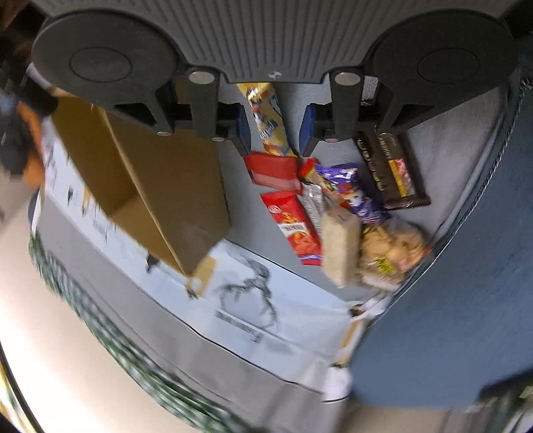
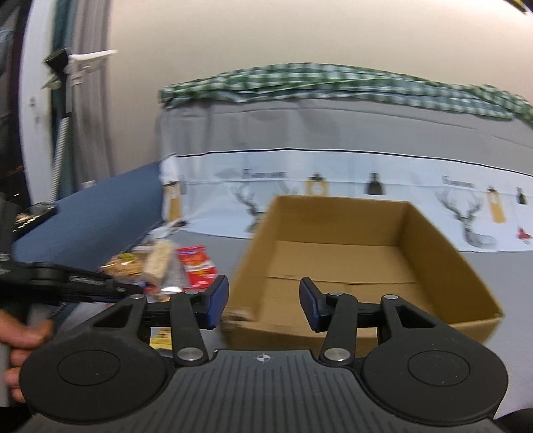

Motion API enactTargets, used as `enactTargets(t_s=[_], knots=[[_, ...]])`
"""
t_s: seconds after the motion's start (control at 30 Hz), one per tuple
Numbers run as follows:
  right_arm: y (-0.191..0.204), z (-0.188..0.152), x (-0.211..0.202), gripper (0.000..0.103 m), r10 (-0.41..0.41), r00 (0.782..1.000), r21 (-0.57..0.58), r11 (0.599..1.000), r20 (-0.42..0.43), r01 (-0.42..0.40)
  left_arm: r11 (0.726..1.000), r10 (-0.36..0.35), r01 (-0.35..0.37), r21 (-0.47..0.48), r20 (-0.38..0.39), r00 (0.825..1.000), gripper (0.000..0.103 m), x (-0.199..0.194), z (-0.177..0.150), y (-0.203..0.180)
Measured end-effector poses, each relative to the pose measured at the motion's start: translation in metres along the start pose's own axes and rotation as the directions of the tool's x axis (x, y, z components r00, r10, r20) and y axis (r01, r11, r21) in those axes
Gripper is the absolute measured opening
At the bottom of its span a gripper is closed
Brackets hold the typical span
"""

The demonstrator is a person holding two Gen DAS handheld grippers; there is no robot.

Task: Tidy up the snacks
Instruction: 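Move both tools from the box toward the snack pile, then grasp the dark chocolate bar with the left tool while the right tool grasps the yellow stick snack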

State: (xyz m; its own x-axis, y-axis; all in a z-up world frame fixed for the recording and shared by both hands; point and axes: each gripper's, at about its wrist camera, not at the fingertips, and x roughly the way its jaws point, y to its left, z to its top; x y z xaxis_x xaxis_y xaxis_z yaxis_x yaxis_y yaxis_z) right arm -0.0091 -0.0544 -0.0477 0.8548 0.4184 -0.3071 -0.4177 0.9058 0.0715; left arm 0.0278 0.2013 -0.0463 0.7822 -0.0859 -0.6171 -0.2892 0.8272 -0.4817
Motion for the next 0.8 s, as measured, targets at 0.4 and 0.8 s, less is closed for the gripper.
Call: enactTargets(t_s=[0.4,0.8], knots=[[0.086,0.002,0.077,0.053,0.224,0.956,-0.061,0.969,-0.187,-0.239,0.966,0.161,-0.157,-0.204,0.007,0.987,0.037,-0.001,0.007,0.041],[0.101,-0.045,0.16,0.056,0.124,0.913,-0.083,0.982,-0.388,-0.169,0.944,0.28,-0.281,-0.174,-0.032,0.959,0.058,0.02,0.006,0.039]])
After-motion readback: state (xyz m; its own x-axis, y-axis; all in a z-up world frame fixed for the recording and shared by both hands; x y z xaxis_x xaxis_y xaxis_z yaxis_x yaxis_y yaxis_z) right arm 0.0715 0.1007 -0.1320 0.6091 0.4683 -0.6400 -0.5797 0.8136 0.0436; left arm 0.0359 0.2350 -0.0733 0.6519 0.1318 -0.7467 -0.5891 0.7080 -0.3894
